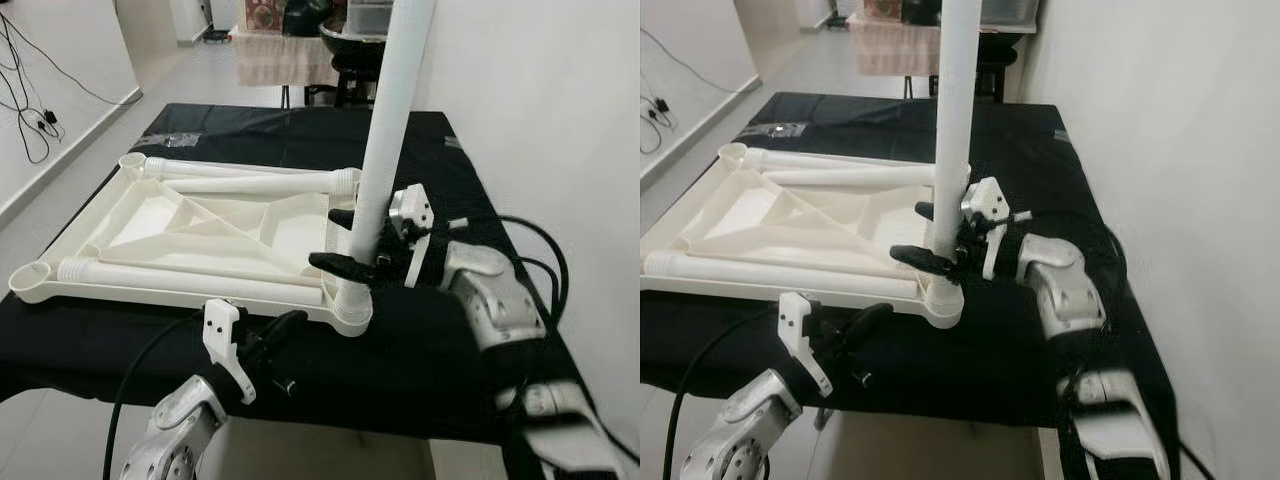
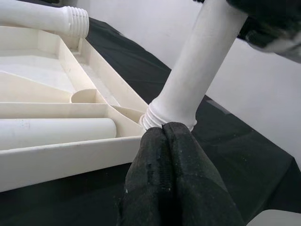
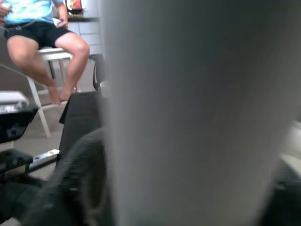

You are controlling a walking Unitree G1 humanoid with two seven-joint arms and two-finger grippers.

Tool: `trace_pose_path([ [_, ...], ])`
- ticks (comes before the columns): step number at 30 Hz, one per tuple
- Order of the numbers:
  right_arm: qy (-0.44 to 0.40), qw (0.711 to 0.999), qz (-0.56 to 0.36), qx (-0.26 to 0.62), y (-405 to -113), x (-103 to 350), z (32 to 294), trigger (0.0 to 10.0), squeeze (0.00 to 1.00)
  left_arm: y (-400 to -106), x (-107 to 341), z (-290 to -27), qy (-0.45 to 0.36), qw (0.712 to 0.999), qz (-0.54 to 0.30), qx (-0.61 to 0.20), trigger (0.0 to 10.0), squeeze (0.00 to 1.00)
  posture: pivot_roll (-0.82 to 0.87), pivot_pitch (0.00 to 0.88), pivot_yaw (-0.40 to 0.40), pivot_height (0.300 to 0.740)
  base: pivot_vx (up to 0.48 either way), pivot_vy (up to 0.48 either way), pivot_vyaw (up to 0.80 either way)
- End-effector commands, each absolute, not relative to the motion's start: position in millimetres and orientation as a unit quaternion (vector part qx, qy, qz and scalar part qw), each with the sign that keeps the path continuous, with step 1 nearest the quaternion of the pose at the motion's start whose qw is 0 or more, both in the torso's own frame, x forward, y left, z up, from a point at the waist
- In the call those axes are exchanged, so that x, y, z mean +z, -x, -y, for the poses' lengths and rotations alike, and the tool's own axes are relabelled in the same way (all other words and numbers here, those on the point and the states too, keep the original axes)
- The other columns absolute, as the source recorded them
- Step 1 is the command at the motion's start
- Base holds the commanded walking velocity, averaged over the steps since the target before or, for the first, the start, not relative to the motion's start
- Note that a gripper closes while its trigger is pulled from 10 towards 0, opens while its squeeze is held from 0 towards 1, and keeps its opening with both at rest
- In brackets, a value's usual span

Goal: Building children table

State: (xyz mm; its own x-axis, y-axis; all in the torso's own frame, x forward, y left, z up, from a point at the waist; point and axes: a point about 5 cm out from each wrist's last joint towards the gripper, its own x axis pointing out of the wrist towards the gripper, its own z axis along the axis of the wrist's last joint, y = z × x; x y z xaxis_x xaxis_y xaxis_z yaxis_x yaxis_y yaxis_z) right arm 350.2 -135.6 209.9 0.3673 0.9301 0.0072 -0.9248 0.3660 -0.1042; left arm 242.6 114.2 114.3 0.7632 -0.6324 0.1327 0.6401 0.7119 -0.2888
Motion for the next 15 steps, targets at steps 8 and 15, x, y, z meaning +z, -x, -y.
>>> trace_pose_path([
  [8,0.017,0.822,0.022,0.568,-360.9,207.4,136.2,0.0,0.00,-240.4,111.0,-112.4,0.158,0.926,0.004,-0.343,10.0,0.00,0.06,0.024,-0.057,0.740,0.000,0.000,0.00],
  [15,0.041,0.892,0.010,0.450,-358.7,182.7,140.2,0.0,0.00,-237.6,111.4,-112.9,0.161,0.925,0.004,-0.344,10.0,0.00,0.06,0.033,-0.066,0.740,0.000,0.000,0.00],
])
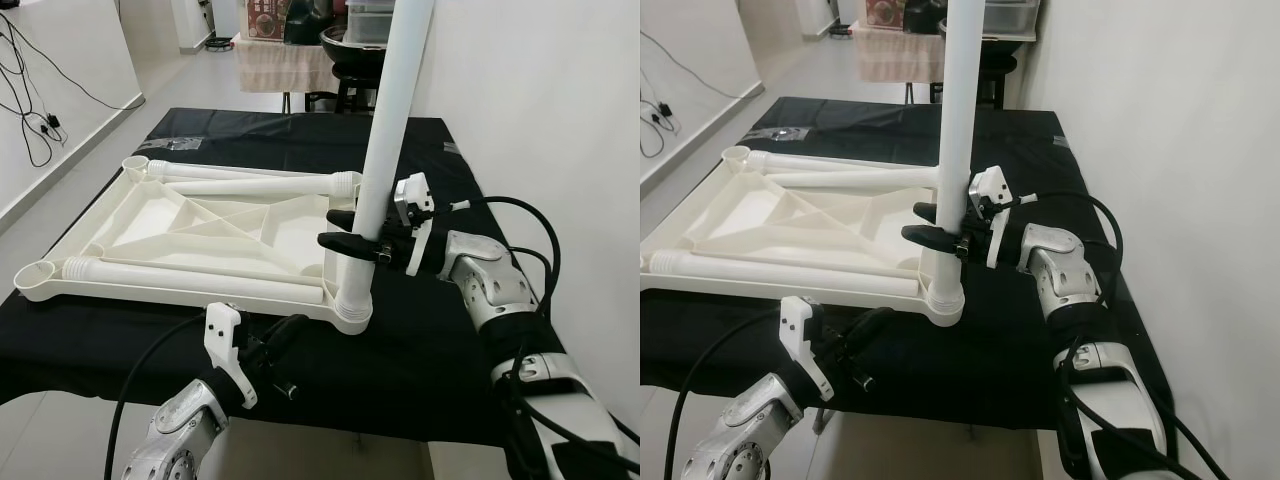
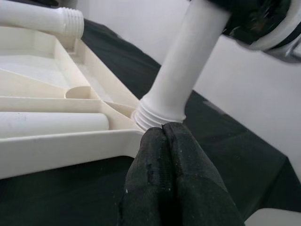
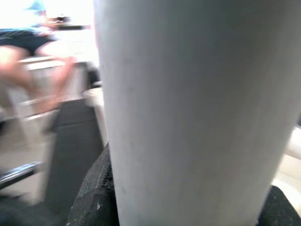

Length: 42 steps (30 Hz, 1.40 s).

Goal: Building children table

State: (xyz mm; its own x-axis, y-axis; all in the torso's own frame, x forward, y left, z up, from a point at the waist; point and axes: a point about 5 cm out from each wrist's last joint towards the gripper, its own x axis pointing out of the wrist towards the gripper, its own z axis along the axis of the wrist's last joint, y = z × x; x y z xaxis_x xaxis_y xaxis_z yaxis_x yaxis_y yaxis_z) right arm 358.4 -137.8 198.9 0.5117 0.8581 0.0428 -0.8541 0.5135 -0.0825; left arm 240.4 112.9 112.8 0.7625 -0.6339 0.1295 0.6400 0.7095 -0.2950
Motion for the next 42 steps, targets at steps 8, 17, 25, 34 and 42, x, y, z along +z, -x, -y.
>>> trace_pose_path([
  [8,-0.004,0.984,-0.036,0.176,-328.9,138.8,123.6,0.0,0.00,-236.3,111.7,-114.3,0.159,0.926,0.004,-0.342,10.0,0.00,0.04,0.040,-0.062,0.740,0.000,0.000,0.00],
  [17,0.003,0.975,-0.029,0.219,-338.1,144.2,110.8,0.0,0.00,-238.0,111.4,-113.1,0.167,0.924,0.003,-0.345,10.0,0.00,0.06,0.038,-0.070,0.740,0.000,0.000,0.00],
  [25,0.020,0.956,-0.010,0.291,-348.5,167.5,108.7,10.0,1.00,-238.4,112.1,-112.8,0.167,0.925,0.005,-0.342,10.0,0.00,0.06,0.039,-0.069,0.740,0.000,0.000,0.00],
  [34,0.076,0.869,0.043,0.488,-354.2,205.5,124.2,10.0,0.00,-240.5,112.2,-112.0,0.167,0.925,0.006,-0.340,10.0,0.00,0.06,0.030,-0.074,0.740,0.000,0.000,0.00],
  [42,0.036,0.837,0.037,0.545,-362.5,215.2,135.2,10.0,0.00,-241.4,111.2,-112.5,0.166,0.925,0.004,-0.341,10.0,0.00,0.07,0.023,-0.069,0.740,0.000,0.000,0.00],
])
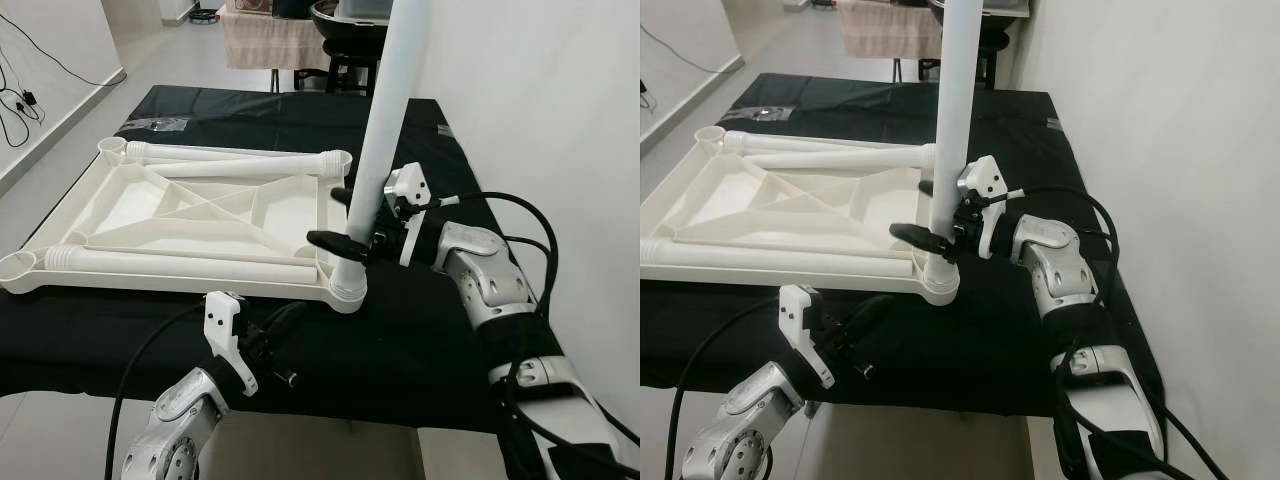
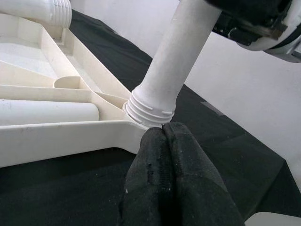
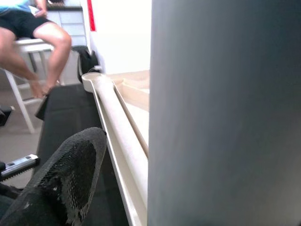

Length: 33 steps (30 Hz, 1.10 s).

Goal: Building children table

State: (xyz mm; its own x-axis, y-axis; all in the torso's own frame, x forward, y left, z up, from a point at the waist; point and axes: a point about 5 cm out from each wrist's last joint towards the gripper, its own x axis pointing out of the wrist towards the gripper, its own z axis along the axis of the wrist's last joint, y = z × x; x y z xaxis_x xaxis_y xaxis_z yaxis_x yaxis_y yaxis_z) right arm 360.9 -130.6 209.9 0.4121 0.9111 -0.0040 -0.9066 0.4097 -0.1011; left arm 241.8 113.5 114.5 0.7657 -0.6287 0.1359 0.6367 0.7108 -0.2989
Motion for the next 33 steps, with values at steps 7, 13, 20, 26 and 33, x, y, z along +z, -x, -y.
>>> trace_pose_path([
  [7,0.029,0.832,0.023,0.553,-365.0,209.0,141.1,0.0,0.00,-241.2,111.2,-112.8,0.164,0.926,0.004,-0.341,10.0,0.00,0.07,0.024,-0.068,0.740,0.000,0.000,0.00],
  [13,0.029,0.838,0.026,0.544,-364.1,203.2,147.6,0.0,0.00,-240.2,111.6,-112.7,0.165,0.926,0.004,-0.341,10.0,0.00,0.07,0.029,-0.065,0.740,0.000,0.000,0.00],
  [20,0.054,0.877,0.021,0.476,-358.1,191.1,156.6,0.0,0.00,-238.3,112.6,-113.6,0.166,0.925,0.005,-0.341,10.0,0.00,0.06,0.046,-0.066,0.740,0.000,0.000,0.00],
  [26,0.006,0.973,-0.056,0.226,-335.9,140.6,137.3,0.0,0.00,-237.2,113.7,-116.9,0.167,0.925,0.004,-0.341,10.0,0.00,0.05,0.063,-0.049,0.740,0.000,0.000,0.00],
  [33,0.022,0.977,-0.055,0.204,-325.3,133.8,109.6,0.0,0.00,-238.5,113.2,-117.7,0.168,0.924,0.001,-0.344,10.0,0.00,0.05,0.052,-0.059,0.740,0.000,0.000,0.00],
])
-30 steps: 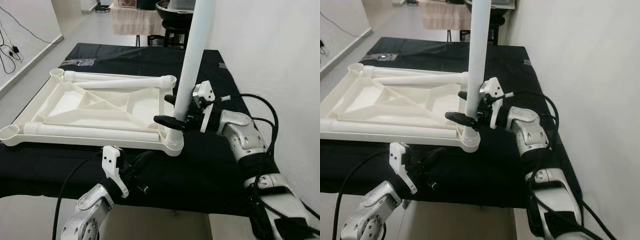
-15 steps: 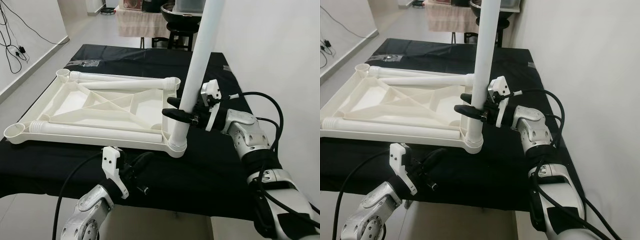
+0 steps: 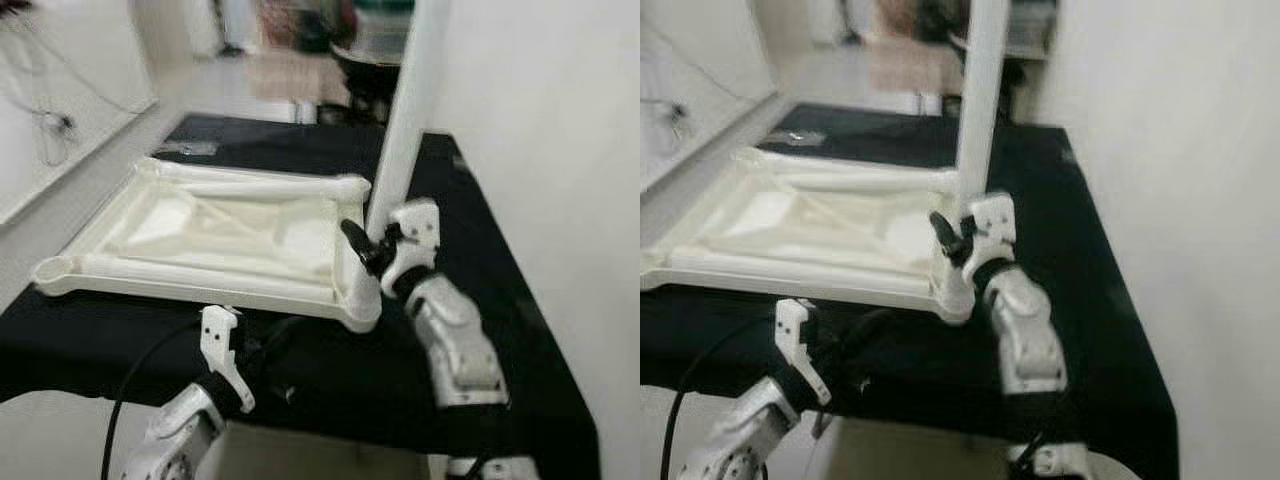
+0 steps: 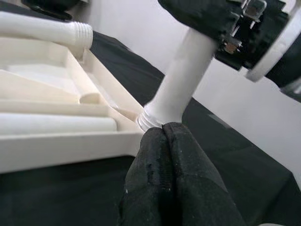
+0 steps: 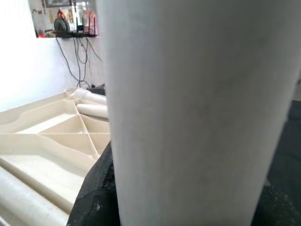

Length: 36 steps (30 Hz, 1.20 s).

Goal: Building children table

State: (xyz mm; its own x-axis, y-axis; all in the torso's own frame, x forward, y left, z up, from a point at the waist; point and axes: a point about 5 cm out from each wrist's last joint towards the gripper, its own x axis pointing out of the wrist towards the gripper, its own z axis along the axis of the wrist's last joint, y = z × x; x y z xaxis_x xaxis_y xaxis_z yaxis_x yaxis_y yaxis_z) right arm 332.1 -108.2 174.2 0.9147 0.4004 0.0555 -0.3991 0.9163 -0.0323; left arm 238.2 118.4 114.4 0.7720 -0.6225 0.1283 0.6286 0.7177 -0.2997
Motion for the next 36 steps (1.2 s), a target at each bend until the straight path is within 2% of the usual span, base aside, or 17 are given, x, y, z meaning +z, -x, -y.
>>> trace_pose_path([
  [1,0.024,0.977,-0.053,0.207,-329.1,135.3,108.6,0.0,0.00,-238.6,113.1,-117.6,0.169,0.924,0.001,-0.344,10.0,0.00,0.05,0.052,-0.059,0.740,0.000,0.000,0.00],
  [4,0.026,0.977,-0.048,0.205,-334.2,139.0,106.8,0.0,0.00,-238.9,113.5,-117.4,0.168,0.925,0.004,-0.340,10.0,0.00,0.05,0.052,-0.057,0.740,0.000,0.000,0.00],
  [5,0.030,0.976,-0.046,0.212,-336.4,141.0,105.9,10.0,0.00,-239.0,113.5,-117.4,0.168,0.926,0.005,-0.338,10.0,0.00,0.05,0.051,-0.059,0.740,0.000,0.000,0.00],
  [8,0.024,0.973,-0.039,0.227,-336.6,145.3,104.0,10.0,0.00,-239.0,113.6,-117.1,0.168,0.926,0.006,-0.337,10.0,0.00,0.06,0.050,-0.061,0.740,0.000,0.000,0.00],
  [9,0.023,0.971,-0.034,0.235,-337.1,149.1,103.5,10.0,0.92,-239.0,113.7,-117.0,0.168,0.926,0.006,-0.337,10.0,0.00,0.06,0.051,-0.062,0.740,0.000,0.000,0.00],
  [10,0.023,0.971,-0.034,0.235,-337.1,149.1,103.5,10.0,0.92,-239.0,113.7,-117.0,0.168,0.926,0.006,-0.337,10.0,0.00,0.06,0.051,-0.062,0.740,0.000,0.000,0.00],
  [11,0.020,0.964,-0.023,0.263,-339.9,155.5,103.1,10.0,1.00,-239.0,113.8,-116.4,0.169,0.926,0.006,-0.337,10.0,0.00,0.06,0.050,-0.063,0.740,0.000,0.000,0.00],
  [16,0.020,0.952,0.000,0.307,-343.2,168.5,103.5,10.0,1.00,-239.1,114.1,-115.0,0.170,0.925,0.005,-0.339,10.0,0.00,0.06,0.049,-0.067,0.740,0.000,0.000,0.00],
  [17,0.025,0.941,0.016,0.336,-345.1,176.2,105.6,10.0,0.69,-239.3,114.0,-114.2,0.171,0.925,0.005,-0.339,10.0,0.00,0.06,0.045,-0.071,0.740,0.000,0.000,0.00],
  [18,0.036,0.920,0.029,0.390,-347.7,183.4,109.1,10.0,0.00,-239.6,113.8,-113.4,0.171,0.925,0.006,-0.338,10.0,0.00,0.06,0.039,-0.072,0.740,0.000,0.000,0.00],
  [20,0.036,0.920,0.029,0.390,-347.7,183.4,109.1,10.0,0.00,-239.6,113.8,-113.4,0.171,0.925,0.006,-0.338,10.0,0.00,0.06,0.039,-0.072,0.740,0.000,0.000,0.00],
  [21,0.042,0.900,0.034,0.432,-350.0,188.1,112.5,10.0,0.00,-239.8,113.7,-112.9,0.171,0.925,0.006,-0.338,10.0,0.00,0.06,0.039,-0.072,0.740,0.000,0.000,0.00],
  [27,0.090,0.851,0.018,0.517,-359.1,195.2,122.4,10.0,0.00,-240.2,112.3,-111.7,0.171,0.925,0.005,-0.339,10.0,0.00,0.07,0.030,-0.075,0.740,0.000,0.000,0.00],
  [29,0.073,0.838,0.011,0.541,-360.8,198.5,124.1,10.0,0.00,-240.5,111.8,-111.4,0.170,0.926,0.005,-0.338,10.0,0.00,0.07,0.024,-0.075,0.740,0.000,0.000,0.00],
  [30,0.065,0.833,0.010,0.550,-360.9,199.7,124.6,8.8,0.00,-240.6,111.6,-111.3,0.170,0.926,0.004,-0.338,10.0,0.00,0.07,0.022,-0.076,0.740,0.000,0.000,0.00],
  [31,0.056,0.829,0.010,0.556,-361.4,200.6,125.3,0.0,0.00,-240.7,111.4,-111.1,0.171,0.926,0.004,-0.338,10.0,0.00,0.07,0.021,-0.075,0.740,0.000,0.000,0.00],
  [36,0.056,0.827,0.007,0.560,-363.0,198.8,129.0,0.0,0.00,-240.6,111.1,-110.4,0.172,0.925,0.003,-0.339,10.0,0.00,0.07,0.020,-0.075,0.740,0.000,0.000,0.00],
])
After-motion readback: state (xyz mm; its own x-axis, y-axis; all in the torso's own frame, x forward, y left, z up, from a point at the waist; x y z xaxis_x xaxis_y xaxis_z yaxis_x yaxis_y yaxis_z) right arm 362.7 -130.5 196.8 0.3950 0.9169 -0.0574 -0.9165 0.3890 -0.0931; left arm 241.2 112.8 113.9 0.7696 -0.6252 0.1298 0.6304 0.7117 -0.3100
